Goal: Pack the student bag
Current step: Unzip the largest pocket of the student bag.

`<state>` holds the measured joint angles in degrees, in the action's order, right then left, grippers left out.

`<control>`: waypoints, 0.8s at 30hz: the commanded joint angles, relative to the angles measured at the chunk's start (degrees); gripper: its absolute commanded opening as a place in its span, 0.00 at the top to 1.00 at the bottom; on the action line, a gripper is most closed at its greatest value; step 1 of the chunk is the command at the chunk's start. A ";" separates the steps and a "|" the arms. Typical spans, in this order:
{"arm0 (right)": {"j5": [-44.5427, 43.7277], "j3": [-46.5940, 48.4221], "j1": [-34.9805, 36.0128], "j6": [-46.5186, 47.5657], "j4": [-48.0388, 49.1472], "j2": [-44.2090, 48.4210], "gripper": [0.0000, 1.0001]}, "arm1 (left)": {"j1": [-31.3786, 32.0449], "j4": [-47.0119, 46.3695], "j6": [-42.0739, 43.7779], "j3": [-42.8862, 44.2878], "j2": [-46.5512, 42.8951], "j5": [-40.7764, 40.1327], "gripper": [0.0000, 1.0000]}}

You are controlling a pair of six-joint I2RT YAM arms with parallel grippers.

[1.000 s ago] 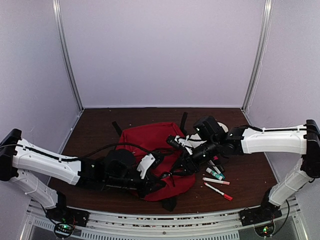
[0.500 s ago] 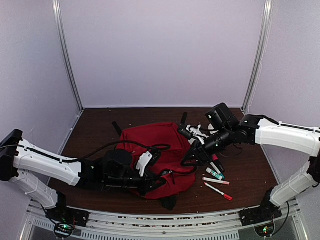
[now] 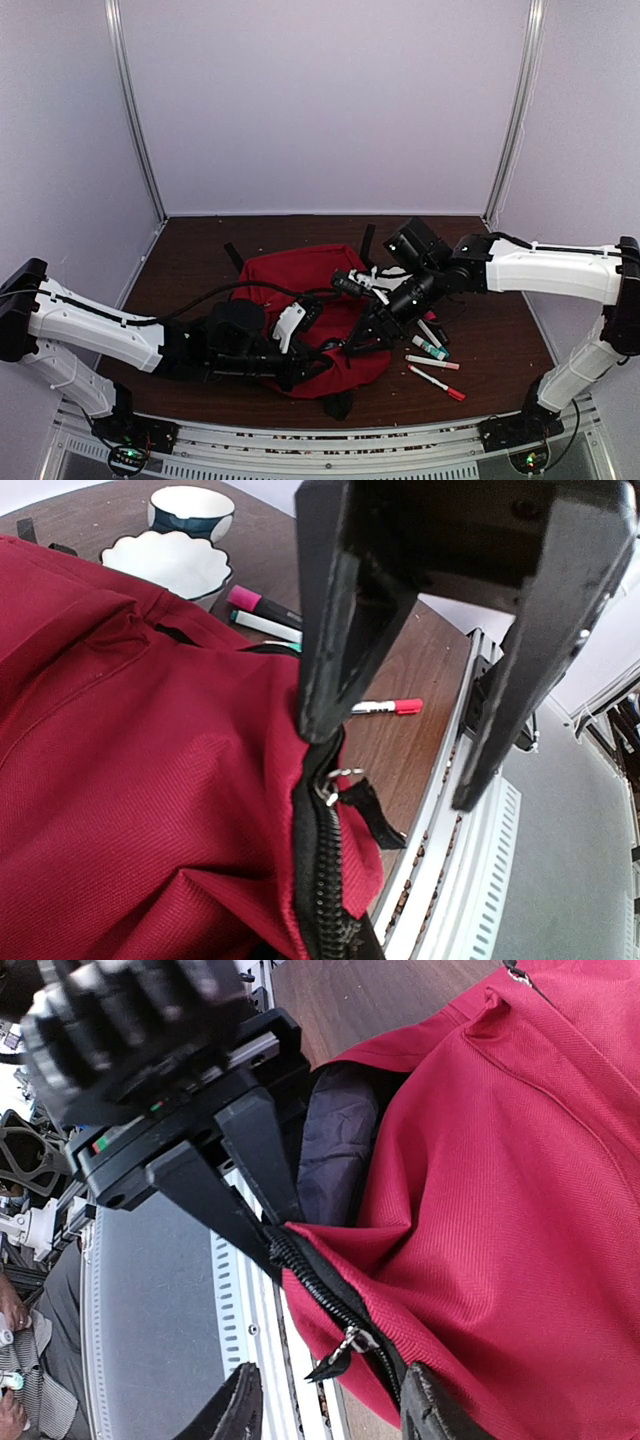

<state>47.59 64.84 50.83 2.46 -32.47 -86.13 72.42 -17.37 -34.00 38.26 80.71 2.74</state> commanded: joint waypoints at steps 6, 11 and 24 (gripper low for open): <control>-0.95 2.34 1.66 -2.17 1.15 -3.04 0.56 | 0.00 -8.69 0.02 1.55 -0.73 -0.60 1.00; -5.55 3.01 1.56 -2.65 0.28 -4.25 0.68 | 0.00 -8.66 0.19 1.35 -1.10 -0.90 1.00; -8.27 3.59 -1.47 8.26 -12.57 -0.33 1.00 | -0.01 2.52 -1.51 -0.47 -3.17 -4.53 1.00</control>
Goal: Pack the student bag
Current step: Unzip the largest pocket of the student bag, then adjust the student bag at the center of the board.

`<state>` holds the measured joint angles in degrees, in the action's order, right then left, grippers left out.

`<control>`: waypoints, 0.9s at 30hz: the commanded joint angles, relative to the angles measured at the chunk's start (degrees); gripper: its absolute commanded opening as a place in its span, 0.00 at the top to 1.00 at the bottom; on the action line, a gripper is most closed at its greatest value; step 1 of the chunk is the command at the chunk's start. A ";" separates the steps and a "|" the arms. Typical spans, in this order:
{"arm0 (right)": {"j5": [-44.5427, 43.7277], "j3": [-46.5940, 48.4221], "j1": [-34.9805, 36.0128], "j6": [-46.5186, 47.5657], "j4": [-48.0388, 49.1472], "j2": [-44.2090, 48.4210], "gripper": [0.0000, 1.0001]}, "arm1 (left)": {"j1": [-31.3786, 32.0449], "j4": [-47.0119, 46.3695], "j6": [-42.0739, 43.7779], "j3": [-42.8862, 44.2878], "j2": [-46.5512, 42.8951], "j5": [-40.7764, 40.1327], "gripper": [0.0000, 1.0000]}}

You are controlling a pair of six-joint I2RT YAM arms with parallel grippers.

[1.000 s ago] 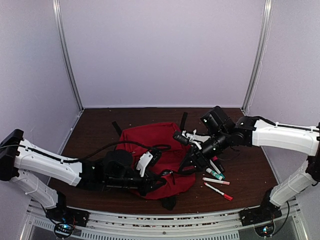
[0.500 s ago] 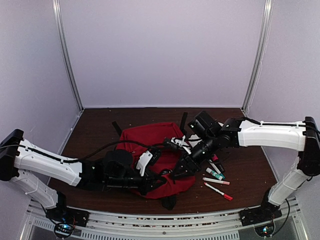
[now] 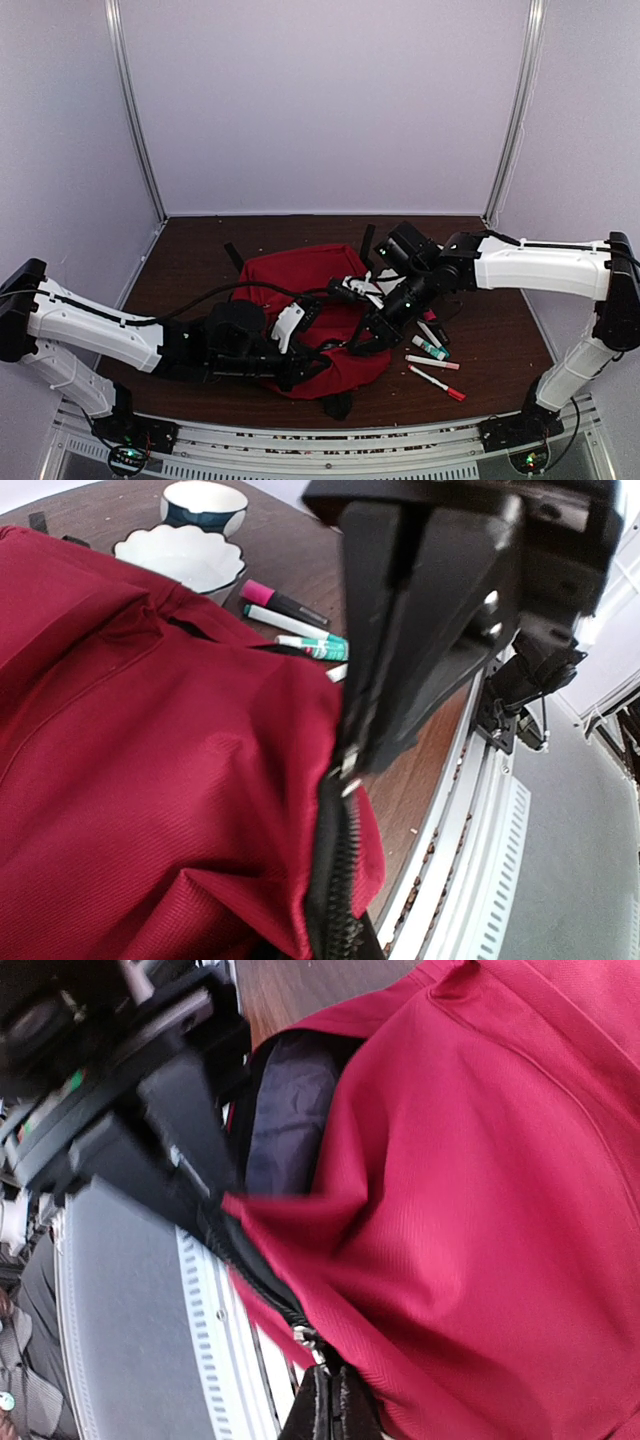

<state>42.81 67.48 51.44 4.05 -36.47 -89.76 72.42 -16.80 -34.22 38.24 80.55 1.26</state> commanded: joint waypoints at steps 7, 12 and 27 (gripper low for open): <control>-7.31 -3.86 -7.05 12.99 -14.87 6.78 1.00 | 0.16 9.75 -3.30 -4.57 -7.51 -5.30 1.00; -2.86 -2.94 -7.50 13.08 -13.95 7.13 1.00 | 1.28 11.47 -1.24 -2.39 -7.35 -4.08 0.75; 4.33 -0.07 -7.43 14.06 -12.59 8.15 1.00 | 4.05 29.75 11.15 10.59 -13.30 -19.82 0.41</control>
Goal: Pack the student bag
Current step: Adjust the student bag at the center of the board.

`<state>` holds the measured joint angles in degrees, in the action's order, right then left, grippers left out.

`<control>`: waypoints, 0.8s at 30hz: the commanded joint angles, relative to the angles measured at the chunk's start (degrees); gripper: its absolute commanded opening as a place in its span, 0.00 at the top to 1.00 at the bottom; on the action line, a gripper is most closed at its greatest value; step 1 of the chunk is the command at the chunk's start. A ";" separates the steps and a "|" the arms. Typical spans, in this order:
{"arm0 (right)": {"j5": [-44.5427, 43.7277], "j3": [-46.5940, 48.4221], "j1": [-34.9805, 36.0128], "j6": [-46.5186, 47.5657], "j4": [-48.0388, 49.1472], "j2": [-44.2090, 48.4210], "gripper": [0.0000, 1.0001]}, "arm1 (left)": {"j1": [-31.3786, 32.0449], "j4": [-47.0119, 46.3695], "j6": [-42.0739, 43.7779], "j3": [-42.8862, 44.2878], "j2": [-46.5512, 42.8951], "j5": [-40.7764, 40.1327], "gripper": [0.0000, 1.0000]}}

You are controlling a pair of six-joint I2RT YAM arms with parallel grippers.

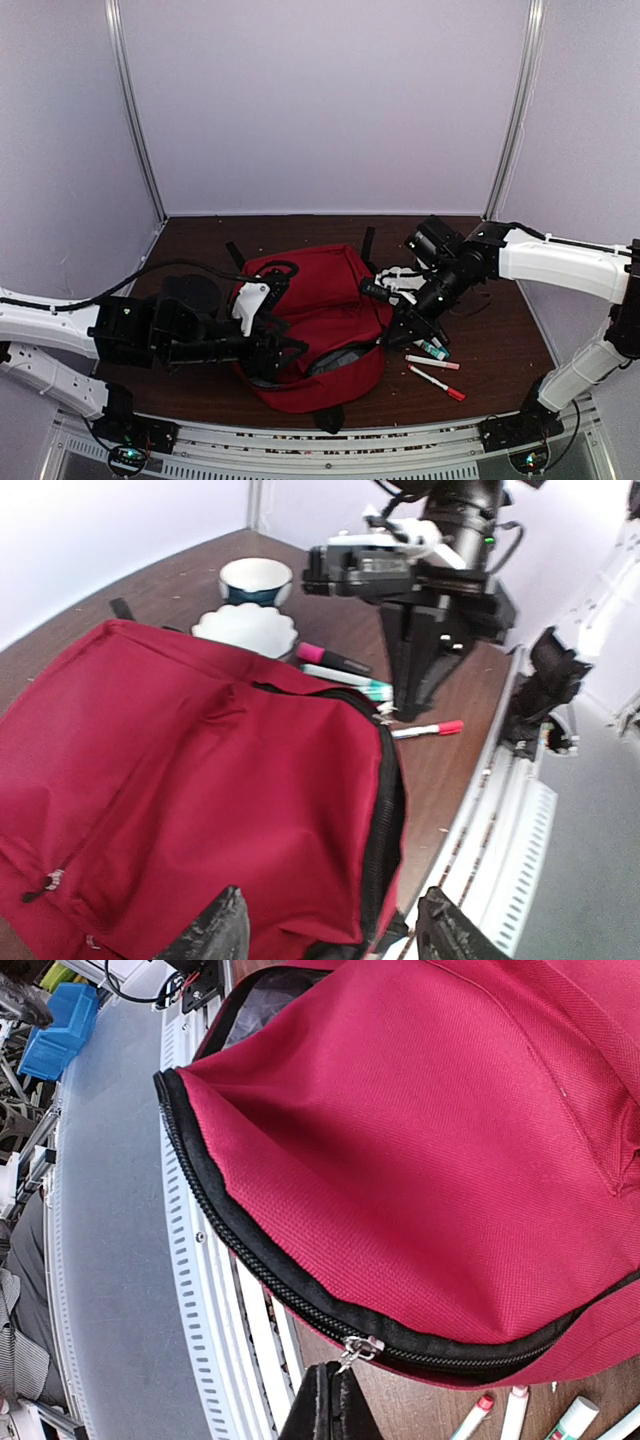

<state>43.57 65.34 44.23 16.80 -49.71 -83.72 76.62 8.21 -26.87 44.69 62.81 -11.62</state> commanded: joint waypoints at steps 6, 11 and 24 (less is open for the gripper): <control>5.36 1.93 -0.07 13.13 -5.68 2.33 1.00 | -7.68 13.22 -4.84 10.88 14.95 -7.18 0.38; -0.54 -3.61 0.15 17.79 -5.02 4.20 1.00 | -12.70 27.32 -20.27 12.12 15.16 -13.53 0.31; -3.14 -7.92 2.34 16.24 3.06 2.19 1.00 | -20.21 12.48 -38.24 -0.53 17.09 19.05 0.31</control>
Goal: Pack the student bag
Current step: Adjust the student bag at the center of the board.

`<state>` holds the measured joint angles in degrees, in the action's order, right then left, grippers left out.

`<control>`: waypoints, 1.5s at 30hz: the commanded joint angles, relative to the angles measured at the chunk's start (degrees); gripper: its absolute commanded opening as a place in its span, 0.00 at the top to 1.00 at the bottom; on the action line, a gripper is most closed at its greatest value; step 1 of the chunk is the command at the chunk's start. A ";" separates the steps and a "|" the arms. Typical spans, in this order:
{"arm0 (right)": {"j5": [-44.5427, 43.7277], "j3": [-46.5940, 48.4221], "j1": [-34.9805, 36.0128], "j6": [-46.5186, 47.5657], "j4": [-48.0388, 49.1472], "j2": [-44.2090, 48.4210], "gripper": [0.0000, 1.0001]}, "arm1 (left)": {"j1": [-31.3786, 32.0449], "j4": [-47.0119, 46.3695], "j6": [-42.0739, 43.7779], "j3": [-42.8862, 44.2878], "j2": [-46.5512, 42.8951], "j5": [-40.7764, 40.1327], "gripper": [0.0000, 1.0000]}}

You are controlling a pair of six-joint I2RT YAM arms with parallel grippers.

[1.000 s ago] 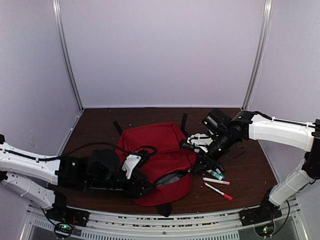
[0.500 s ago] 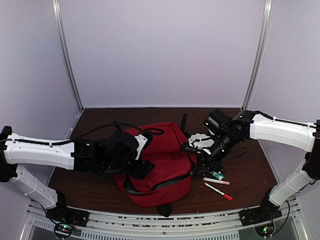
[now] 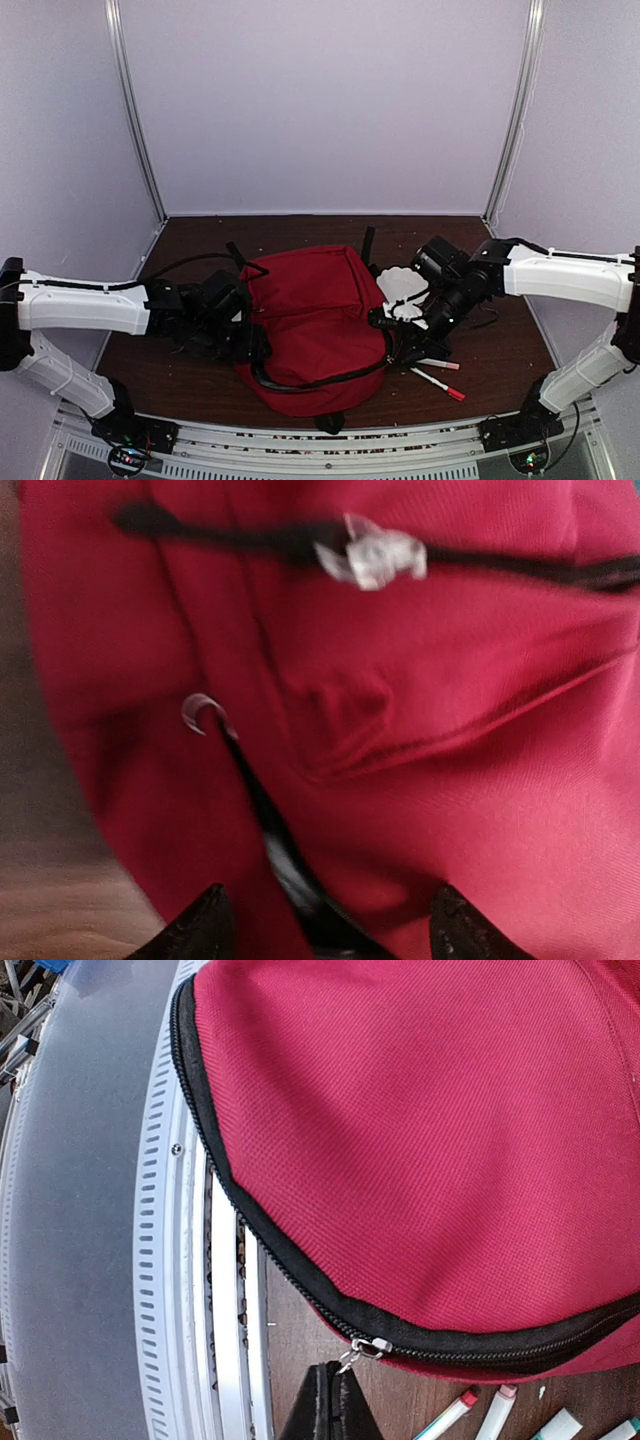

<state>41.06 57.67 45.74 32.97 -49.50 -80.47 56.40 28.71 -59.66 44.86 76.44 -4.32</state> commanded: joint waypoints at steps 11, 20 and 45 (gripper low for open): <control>-2.44 3.75 1.21 -1.91 6.94 -5.34 1.00 | -3.12 3.24 6.58 11.88 6.75 -1.54 1.00; -6.53 26.85 -1.69 -5.83 6.96 -20.23 1.00 | -11.53 6.38 24.90 23.03 3.92 -25.26 1.00; 3.52 13.26 6.57 -15.53 0.33 -15.95 1.00 | -10.21 17.90 26.63 16.71 -12.55 -15.01 0.65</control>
<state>39.59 71.83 50.02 21.39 -46.65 -95.22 44.71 46.63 -27.86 64.62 70.74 -15.90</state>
